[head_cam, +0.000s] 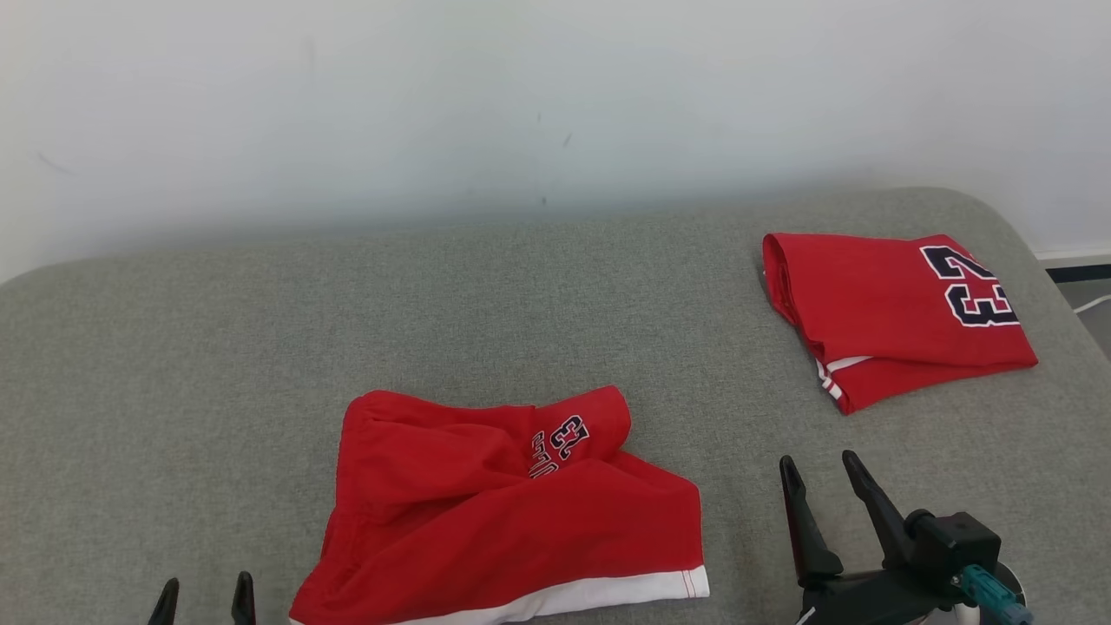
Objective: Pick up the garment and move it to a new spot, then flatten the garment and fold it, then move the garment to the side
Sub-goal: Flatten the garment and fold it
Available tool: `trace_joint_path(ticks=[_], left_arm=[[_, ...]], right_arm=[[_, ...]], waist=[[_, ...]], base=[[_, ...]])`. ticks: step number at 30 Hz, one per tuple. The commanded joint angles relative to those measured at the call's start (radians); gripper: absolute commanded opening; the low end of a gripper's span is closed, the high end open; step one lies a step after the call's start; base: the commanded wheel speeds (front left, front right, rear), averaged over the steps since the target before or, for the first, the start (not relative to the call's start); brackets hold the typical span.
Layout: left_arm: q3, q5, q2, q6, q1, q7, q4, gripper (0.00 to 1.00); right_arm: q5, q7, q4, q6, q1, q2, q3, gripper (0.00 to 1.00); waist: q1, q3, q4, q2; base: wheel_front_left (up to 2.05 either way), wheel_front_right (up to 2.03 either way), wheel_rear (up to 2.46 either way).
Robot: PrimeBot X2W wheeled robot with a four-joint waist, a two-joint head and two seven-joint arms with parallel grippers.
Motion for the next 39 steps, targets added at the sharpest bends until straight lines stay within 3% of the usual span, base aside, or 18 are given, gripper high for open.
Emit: trace_joint_path(ticks=[1, 10, 22, 39], left_arm=[[-0.003, -0.019, 0.004, -0.007, 0.007, -0.001, 0.003, 1.00], [-0.072, -0.050, 0.018, -0.092, 0.026, 0.039, 0.028, 1.00], [-0.131, -0.055, 0.032, -0.162, -0.048, 0.043, 0.141, 1.00], [-0.206, -0.053, 0.058, -0.236, -0.243, 0.051, 0.371, 1.00]], right_arm=[[0.003, -0.002, 0.002, -0.001, 0.002, -0.001, 0.005, 1.00], [0.068, 0.077, 0.031, -0.001, 0.013, -0.049, 0.100, 1.00], [0.145, 0.172, 0.098, -0.001, -0.013, -0.129, 0.252, 1.00], [0.221, 0.166, 0.248, -0.001, -0.097, -0.111, 0.376, 1.00]], waist=[[0.0000, 0.001, 0.001, -0.0001], [0.0000, 0.016, 0.007, -0.0001], [0.0000, 0.085, 0.028, -0.0001], [0.0000, 0.138, 0.023, -0.0001]], base=[[0.00, 0.00, 0.00], [0.00, 0.00, 0.00], [0.00, 0.00, 0.00], [0.00, 0.00, 0.00]])
